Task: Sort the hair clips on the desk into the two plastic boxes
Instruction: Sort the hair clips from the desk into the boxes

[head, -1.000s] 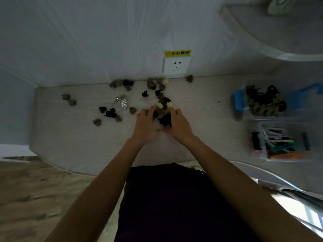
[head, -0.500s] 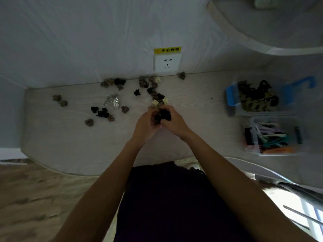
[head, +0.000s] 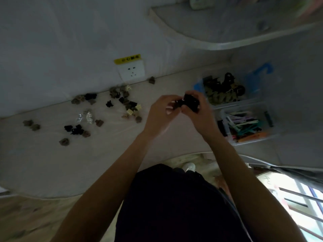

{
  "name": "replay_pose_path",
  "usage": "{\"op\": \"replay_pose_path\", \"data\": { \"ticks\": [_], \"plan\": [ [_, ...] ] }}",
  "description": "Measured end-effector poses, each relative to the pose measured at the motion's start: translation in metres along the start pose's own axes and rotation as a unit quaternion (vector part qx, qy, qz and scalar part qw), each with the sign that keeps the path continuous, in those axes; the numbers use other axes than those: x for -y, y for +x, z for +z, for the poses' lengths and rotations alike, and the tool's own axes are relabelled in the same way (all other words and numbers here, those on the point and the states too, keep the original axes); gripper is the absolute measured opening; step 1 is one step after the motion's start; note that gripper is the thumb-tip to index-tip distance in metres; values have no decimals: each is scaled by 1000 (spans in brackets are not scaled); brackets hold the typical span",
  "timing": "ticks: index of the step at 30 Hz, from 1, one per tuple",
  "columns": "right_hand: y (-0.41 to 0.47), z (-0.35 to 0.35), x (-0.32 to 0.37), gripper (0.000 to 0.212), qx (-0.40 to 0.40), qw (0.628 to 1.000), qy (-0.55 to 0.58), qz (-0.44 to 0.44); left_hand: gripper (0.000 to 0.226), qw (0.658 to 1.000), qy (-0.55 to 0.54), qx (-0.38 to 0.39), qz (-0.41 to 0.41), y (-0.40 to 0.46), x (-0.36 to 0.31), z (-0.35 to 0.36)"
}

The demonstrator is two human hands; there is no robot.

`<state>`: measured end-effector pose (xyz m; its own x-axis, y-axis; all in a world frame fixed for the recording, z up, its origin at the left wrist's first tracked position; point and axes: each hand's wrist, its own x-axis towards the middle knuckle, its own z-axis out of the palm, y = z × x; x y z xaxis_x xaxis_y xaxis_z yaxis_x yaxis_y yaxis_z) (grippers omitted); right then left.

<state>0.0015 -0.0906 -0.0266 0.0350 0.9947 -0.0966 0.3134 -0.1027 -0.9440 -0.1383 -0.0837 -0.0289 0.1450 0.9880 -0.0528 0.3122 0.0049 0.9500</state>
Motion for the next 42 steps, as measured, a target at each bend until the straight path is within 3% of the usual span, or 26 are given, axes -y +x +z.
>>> {"op": "replay_pose_path", "data": {
  "ticks": [4, 9, 17, 22, 24, 26, 29, 33, 37, 42],
  "plan": [
    [16, -75, 0, 35, -47, 998, -28, -26, 32, 993, 25, 78, 86, 49, -35, 51],
    [44, -134, -19, 32, -85, 976, -200, -19, 31, 987, 113, 91, 70, 95, -42, 108],
    [61, -171, -44, 51, 26, 925, -378, 16, 42, 965, 206, 114, 112, 112, -39, 145],
    [41, -140, -23, 26, -31, 935, -340, -94, 34, 958, 231, 20, 166, 73, -24, 98],
    [33, -113, -15, 25, 23, 946, -292, -139, 32, 951, 254, -33, 171, 49, -10, 69],
    [29, -77, -15, 27, 108, 941, -281, -156, 27, 940, 297, -88, 142, 22, 10, 32],
    [28, -13, -19, 34, 210, 924, -281, -150, 29, 925, 349, -153, -6, -21, 53, -33],
    [36, 58, -25, 66, 299, 891, -335, -73, 57, 908, 332, -146, -211, -64, 98, -99],
    [51, 117, -27, 98, 318, 880, -351, -33, 75, 905, 323, -124, -247, -69, 121, -125],
    [66, 157, -19, 106, 331, 854, -397, -56, 78, 910, 326, -89, -240, -42, 132, -130]
  ]
}}
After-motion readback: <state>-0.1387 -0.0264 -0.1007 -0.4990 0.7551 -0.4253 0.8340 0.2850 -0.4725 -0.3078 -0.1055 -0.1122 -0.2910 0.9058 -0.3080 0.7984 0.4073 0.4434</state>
